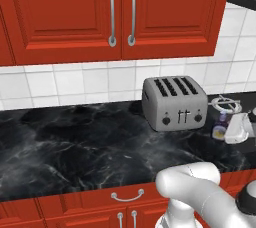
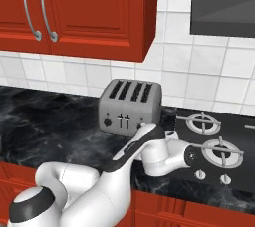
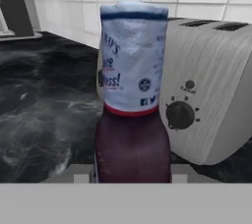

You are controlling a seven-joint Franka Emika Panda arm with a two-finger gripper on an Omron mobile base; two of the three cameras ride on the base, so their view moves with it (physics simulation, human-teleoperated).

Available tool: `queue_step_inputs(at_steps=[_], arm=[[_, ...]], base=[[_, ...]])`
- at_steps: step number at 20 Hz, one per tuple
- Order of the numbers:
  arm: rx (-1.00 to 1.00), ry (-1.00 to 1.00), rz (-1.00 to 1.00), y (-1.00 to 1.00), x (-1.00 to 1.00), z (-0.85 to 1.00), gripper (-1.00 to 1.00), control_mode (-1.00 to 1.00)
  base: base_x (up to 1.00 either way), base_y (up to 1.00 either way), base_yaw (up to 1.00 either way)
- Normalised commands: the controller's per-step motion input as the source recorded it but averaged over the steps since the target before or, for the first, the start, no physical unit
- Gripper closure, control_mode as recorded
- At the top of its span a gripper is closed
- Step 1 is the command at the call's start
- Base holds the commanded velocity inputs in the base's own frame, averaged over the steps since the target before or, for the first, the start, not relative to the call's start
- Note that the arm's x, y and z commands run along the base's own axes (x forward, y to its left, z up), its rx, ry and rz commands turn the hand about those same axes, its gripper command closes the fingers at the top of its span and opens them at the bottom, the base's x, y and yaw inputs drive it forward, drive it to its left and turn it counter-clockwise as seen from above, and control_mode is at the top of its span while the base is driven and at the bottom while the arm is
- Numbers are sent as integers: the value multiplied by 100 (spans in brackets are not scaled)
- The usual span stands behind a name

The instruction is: Take 2 condiments from the cabinet and move them on the counter near the stove.Make sure the condiments are lined up with each other, next to each other.

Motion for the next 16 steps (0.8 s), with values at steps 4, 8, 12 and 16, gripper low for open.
queue_step_inputs(at_steps=[4,8,12,16], arm=[[0,-9,0,-10,7,-40,100,-100],[0,0,0,-12,8,-31,100,-100],[0,0,0,-7,13,-31,100,-100],[0,0,0,-7,19,-21,100,-100]], base=[[0,0,0],[0,0,0],[0,0,0],[0,0,0]])
